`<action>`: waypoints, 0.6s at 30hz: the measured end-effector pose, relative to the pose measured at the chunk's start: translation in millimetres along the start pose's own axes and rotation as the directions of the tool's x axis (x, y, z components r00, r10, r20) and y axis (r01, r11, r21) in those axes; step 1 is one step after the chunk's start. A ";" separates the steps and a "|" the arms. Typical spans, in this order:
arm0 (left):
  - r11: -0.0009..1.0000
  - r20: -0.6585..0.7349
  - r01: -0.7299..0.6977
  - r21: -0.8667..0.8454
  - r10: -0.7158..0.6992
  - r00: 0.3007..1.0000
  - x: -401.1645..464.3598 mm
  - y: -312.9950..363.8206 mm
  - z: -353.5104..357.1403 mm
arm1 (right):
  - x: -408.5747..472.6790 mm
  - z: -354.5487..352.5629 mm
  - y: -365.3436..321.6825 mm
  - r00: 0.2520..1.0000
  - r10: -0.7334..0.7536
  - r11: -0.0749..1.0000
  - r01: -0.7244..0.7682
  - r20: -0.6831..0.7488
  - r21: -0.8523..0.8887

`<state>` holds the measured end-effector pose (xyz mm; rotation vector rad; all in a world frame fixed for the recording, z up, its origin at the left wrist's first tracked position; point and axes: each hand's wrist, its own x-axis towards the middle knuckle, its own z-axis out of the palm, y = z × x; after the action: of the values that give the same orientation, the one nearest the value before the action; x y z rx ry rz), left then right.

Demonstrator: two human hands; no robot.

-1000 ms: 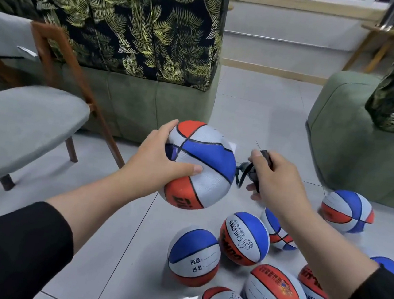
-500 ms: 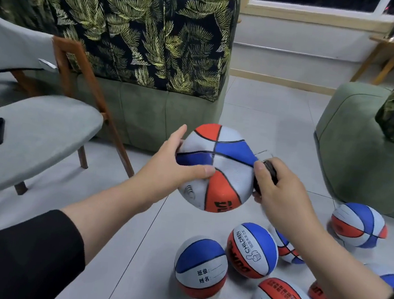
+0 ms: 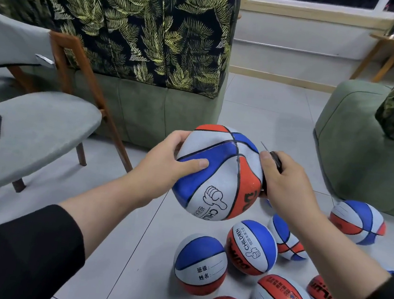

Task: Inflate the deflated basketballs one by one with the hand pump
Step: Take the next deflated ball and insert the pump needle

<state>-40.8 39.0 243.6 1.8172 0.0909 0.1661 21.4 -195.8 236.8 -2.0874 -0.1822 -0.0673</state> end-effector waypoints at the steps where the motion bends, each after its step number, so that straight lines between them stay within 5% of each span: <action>1: 0.999 -0.009 0.011 -0.039 -0.012 1.000 -1.2 -0.4 1.5 | 0.7 0.5 -0.2 1.000 -0.008 1.000 0.008 0.002 0.008; 10: 0.935 -0.205 0.175 -0.307 -0.245 0.948 0.9 6.2 -0.7 | -0.3 -6.2 -11.9 0.990 -0.141 0.979 0.139 -0.004 -0.151; 18: 0.830 -0.214 0.249 -0.499 -0.396 0.893 1.6 7.0 -7.0 | -13.7 -0.5 -26.5 0.972 -0.203 0.955 0.224 0.122 -0.196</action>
<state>-40.5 44.2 252.2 1.2607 0.5422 0.2075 3.7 -184.7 258.1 -2.2749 -0.4815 -0.1167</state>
